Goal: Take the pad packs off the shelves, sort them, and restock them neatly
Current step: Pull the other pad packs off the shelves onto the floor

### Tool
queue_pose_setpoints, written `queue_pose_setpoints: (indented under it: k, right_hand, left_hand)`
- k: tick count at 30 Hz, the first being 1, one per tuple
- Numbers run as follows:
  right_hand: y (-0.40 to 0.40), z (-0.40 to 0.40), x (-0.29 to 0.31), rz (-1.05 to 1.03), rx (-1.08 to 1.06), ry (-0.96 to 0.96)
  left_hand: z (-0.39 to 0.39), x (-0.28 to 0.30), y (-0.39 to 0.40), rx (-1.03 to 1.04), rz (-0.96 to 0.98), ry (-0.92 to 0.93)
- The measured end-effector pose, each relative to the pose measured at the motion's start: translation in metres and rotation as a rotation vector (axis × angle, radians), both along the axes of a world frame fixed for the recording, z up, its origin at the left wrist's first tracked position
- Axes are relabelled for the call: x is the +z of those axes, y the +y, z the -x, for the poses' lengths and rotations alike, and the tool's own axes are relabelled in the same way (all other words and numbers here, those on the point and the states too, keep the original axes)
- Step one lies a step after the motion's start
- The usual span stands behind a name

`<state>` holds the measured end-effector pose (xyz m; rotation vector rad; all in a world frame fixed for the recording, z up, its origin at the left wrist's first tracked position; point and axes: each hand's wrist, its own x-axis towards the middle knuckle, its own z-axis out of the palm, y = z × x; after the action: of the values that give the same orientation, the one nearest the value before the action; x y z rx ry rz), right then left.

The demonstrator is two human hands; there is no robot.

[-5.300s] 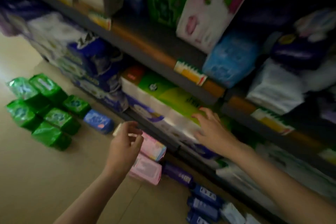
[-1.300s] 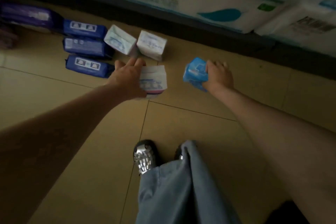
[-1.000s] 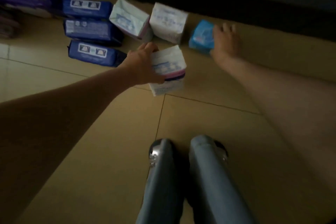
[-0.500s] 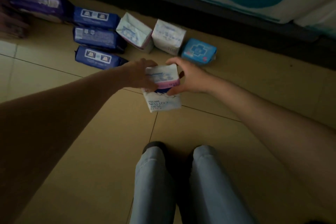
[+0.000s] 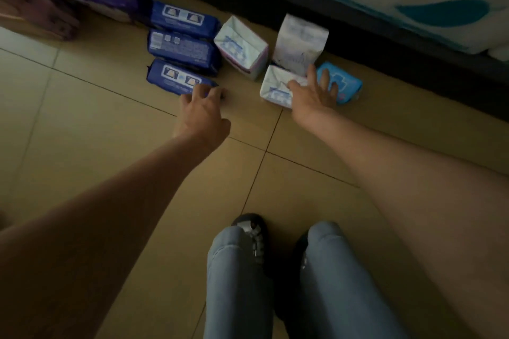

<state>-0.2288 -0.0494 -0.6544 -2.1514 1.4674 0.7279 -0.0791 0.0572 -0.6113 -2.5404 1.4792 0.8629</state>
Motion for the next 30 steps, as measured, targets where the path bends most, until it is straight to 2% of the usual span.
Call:
queue_pose_setpoints:
  k: [4, 9, 12, 15, 17, 20, 25, 30]
  right_hand:
    - [-0.016, -0.012, 0.101, -0.036, -0.028, -0.131]
    - [-0.022, -0.036, 0.271, -0.024, -0.006, -0.331]
    - [-0.033, -0.060, 0.372, 0.036, 0.103, -0.423]
    - [-0.048, -0.091, 0.462, 0.125, 0.172, -0.523]
    - [-0.054, -0.113, 0.506, 0.185, 0.160, -0.579]
    - [-0.066, -0.148, 0.541, 0.269, 0.149, -0.656]
    - [-0.108, -0.201, 0.558, 0.442, 0.104, -0.565]
    - [-0.179, -0.246, 0.553, 0.566, -0.175, -0.603]
  left_hand:
    - [-0.014, 0.078, -0.015, 0.119, 0.107, 0.047]
    - [-0.057, 0.240, -0.051, 0.161, 0.331, -0.010]
    - [-0.095, 0.327, -0.062, 0.115, 0.519, -0.093]
    - [-0.128, 0.400, -0.061, 0.163, 0.588, -0.050]
    - [-0.141, 0.433, -0.052, 0.257, 0.531, 0.048]
    - [-0.165, 0.456, -0.050, 0.302, 0.593, 0.081]
    - [-0.199, 0.482, -0.076, 0.337, 0.653, 0.119]
    - [-0.223, 0.478, -0.116, 0.217, 0.734, 0.126]
